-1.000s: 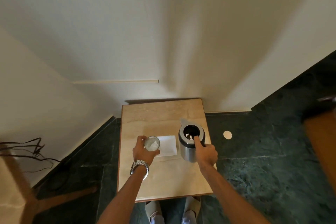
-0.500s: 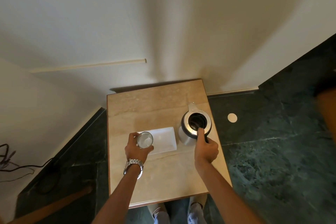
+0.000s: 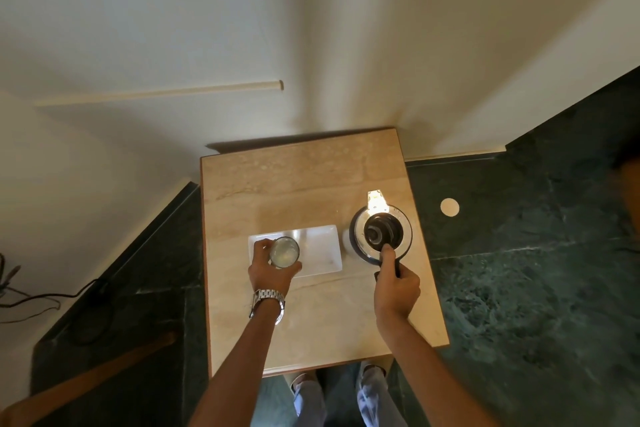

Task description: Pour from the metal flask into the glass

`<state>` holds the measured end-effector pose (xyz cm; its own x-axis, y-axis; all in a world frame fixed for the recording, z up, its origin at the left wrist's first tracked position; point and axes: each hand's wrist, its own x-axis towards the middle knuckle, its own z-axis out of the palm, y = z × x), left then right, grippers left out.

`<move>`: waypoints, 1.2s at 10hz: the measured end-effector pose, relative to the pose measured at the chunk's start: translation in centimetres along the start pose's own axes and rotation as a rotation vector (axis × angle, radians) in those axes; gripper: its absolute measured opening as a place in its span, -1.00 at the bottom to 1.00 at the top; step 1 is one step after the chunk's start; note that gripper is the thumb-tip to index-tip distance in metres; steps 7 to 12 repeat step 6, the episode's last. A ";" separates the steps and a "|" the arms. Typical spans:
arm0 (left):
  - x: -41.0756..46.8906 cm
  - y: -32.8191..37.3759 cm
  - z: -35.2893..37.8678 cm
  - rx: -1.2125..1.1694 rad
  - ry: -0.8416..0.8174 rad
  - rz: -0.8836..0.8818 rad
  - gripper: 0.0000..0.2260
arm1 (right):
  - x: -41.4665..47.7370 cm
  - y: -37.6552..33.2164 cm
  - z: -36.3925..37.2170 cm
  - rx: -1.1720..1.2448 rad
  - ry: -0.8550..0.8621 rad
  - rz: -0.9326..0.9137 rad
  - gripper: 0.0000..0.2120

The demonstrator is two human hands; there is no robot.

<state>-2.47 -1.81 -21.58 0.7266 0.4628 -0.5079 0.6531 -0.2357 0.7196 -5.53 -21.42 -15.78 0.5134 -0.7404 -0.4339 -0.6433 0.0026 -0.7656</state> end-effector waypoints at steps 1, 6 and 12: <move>-0.7 -0.2 0.5 0.003 -0.010 0.012 -0.37 | -0.2 0.4 -0.9 -0.002 -0.009 0.002 -0.51; 1.1 1.9 -2.6 0.182 -0.136 0.102 0.03 | -0.1 -3.1 0.5 -0.467 0.176 -0.275 -0.34; 1.1 1.9 -2.6 0.182 -0.136 0.102 0.03 | -0.1 -3.1 0.5 -0.467 0.176 -0.275 -0.34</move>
